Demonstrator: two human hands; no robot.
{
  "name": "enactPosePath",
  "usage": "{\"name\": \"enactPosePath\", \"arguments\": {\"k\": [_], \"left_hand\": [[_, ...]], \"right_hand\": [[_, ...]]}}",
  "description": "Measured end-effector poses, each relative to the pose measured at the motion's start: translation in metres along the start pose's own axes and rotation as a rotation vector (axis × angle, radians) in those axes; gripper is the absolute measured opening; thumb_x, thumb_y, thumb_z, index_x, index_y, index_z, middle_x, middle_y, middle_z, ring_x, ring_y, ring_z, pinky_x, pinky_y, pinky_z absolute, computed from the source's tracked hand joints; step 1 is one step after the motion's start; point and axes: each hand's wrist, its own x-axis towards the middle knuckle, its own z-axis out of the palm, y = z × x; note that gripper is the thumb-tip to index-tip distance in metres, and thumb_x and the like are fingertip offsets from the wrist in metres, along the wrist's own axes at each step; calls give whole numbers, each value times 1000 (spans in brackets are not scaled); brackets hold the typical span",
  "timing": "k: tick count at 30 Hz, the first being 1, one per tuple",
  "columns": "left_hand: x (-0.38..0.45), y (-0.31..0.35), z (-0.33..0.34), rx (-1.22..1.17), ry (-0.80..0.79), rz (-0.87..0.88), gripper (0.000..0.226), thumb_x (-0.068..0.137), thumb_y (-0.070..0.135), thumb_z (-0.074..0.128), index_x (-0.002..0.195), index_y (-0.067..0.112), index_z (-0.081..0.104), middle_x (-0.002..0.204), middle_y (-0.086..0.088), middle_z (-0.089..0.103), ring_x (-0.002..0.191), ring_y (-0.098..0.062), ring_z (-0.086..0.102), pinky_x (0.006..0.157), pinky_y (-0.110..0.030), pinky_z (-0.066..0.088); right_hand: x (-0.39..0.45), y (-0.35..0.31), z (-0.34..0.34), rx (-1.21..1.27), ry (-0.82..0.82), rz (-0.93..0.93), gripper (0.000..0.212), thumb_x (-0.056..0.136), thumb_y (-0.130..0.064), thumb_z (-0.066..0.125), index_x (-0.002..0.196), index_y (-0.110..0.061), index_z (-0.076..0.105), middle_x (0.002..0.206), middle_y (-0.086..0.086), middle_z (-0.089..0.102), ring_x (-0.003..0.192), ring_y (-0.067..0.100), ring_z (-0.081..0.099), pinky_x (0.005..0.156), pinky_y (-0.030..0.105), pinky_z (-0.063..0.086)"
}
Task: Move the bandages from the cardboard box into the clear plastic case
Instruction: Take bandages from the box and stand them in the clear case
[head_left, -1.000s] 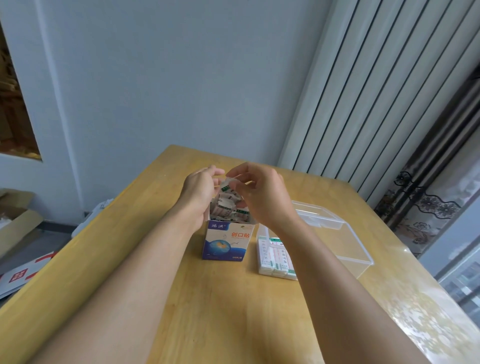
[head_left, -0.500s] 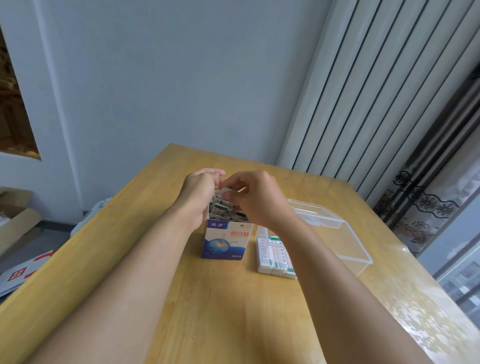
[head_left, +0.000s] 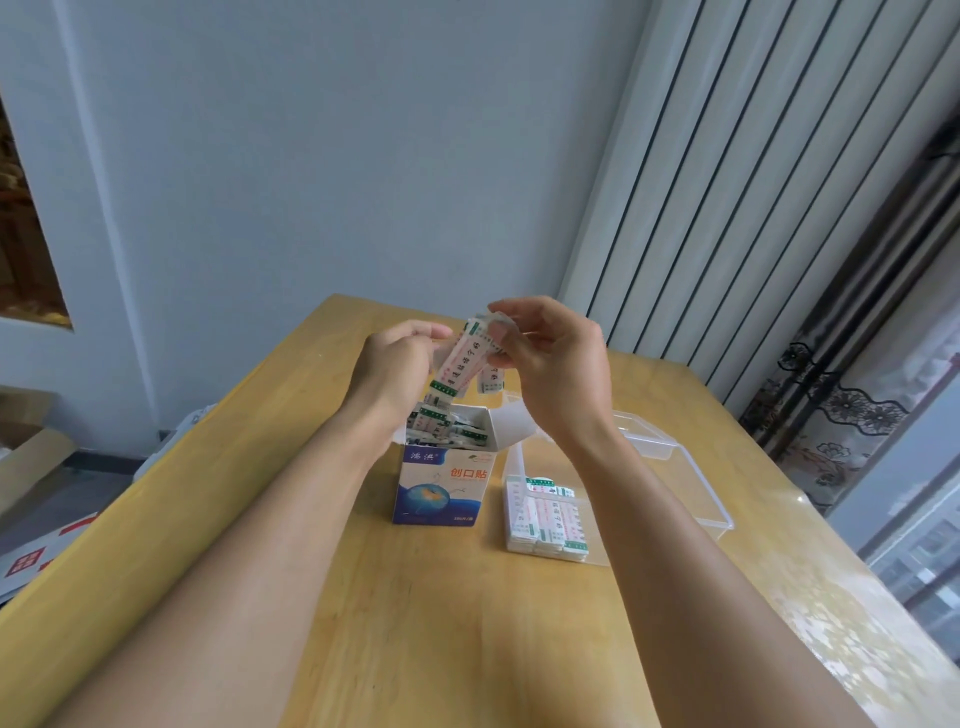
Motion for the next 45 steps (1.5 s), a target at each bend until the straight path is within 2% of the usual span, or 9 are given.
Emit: {"name": "enactPosePath", "arguments": {"k": [3,7,12,15,23,30,33,39,45], "left_hand": [[-8,17,1,-2,-130,120,46,87,-1,52,124,23,63,108,9,68,94,-1,62,68,-16,49],[-29,32,7,41,-451,175,34,89,5,66,118,22,66,104,-1,76,98,-12,72,83,-28,54],[-57,34,35,-56,-719,-43,19,101,14,58,87,15,71,76,-12,64,69,-26,65,58,-35,55],[-63,30,49,-46,-682,-125,23,101,25,59,85,10,66,69,-7,53,60,-20,56,45,-27,45],[-68,26,69,-246,-689,-270,23,96,25,61,110,7,67,86,-11,75,78,-25,75,49,-25,54],[-57,18,74,-468,-611,-367,29,96,-5,54,124,-9,59,117,-30,69,104,-42,72,83,-40,63],[-55,15,71,-584,-658,-445,40,97,7,41,133,-8,53,129,-35,60,113,-49,66,93,-49,58],[-54,12,73,-548,-623,-475,53,106,42,37,134,1,58,89,-15,59,84,-34,70,62,-39,63],[-57,9,76,-357,-568,-378,65,91,76,37,107,20,68,73,-5,55,60,-16,55,40,-22,36]], "right_hand": [[-2,-14,-20,28,0,-18,10,94,-7,69,100,-14,74,88,-2,77,75,17,76,71,43,63],[-18,-35,-48,113,-110,-59,17,92,-4,71,103,-15,74,88,1,77,75,19,75,74,41,63],[-41,-39,-83,-33,-157,-90,19,93,-9,71,104,-23,77,82,-5,76,65,13,69,59,25,54],[-43,-34,-95,-253,-188,-101,19,95,-23,69,106,-36,77,83,-9,75,66,9,66,62,20,52],[-31,-16,-114,-262,-340,44,28,93,-23,72,120,-30,74,87,-12,74,70,10,69,65,17,55],[-22,1,-112,-346,-236,147,44,85,-48,76,124,-30,70,99,-17,74,84,-5,67,76,23,57],[-23,9,-109,-396,-246,189,55,77,-56,78,125,-33,68,114,-15,71,93,-1,65,77,23,54],[-23,14,-104,-440,-309,166,50,73,-53,82,119,-36,70,119,-18,69,104,-3,58,83,22,50],[-25,9,-102,-479,-369,107,41,79,-50,79,117,-35,72,120,-20,69,115,1,58,92,29,49]]}}
